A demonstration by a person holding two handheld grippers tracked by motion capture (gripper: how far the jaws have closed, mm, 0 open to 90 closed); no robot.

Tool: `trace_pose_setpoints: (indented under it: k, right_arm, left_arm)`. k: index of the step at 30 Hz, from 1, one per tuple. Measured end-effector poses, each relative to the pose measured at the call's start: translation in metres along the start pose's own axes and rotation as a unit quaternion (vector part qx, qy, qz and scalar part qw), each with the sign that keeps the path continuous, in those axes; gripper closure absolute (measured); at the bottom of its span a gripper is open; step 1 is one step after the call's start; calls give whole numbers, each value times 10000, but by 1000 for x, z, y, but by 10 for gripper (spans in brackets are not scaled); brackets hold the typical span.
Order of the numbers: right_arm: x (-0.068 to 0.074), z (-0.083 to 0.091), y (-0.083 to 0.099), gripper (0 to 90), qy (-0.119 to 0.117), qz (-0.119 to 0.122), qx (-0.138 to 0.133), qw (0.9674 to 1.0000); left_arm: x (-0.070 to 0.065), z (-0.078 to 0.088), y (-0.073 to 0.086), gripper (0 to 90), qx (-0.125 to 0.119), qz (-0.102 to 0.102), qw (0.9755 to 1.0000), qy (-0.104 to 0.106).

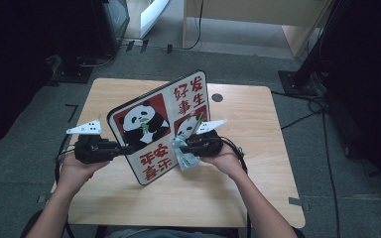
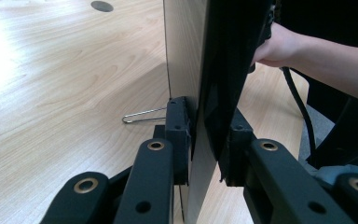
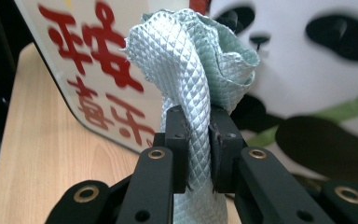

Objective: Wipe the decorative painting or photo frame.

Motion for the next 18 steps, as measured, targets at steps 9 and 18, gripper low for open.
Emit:
trace_pose_setpoints:
  k: [9,18]
  right_arm:
    - [0,-7,14,805,34,-97,160,9998]
    - [1,-7,13,808,1,-280,412,9988]
  left_arm:
    - [1,0,0,775,-14,10,10000,36]
    - [2,-1,0,776,-47,88,9999,29]
Point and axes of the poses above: each handheld gripper's, and its own axes: z roughly backward along the jaws, y roughly out of its underside, x roughly to its left, the point moved 2 cm from there along -z, roughly forward along the jaws, and after that the axes turned 5 degrees about -y, right-handed, at the moved point
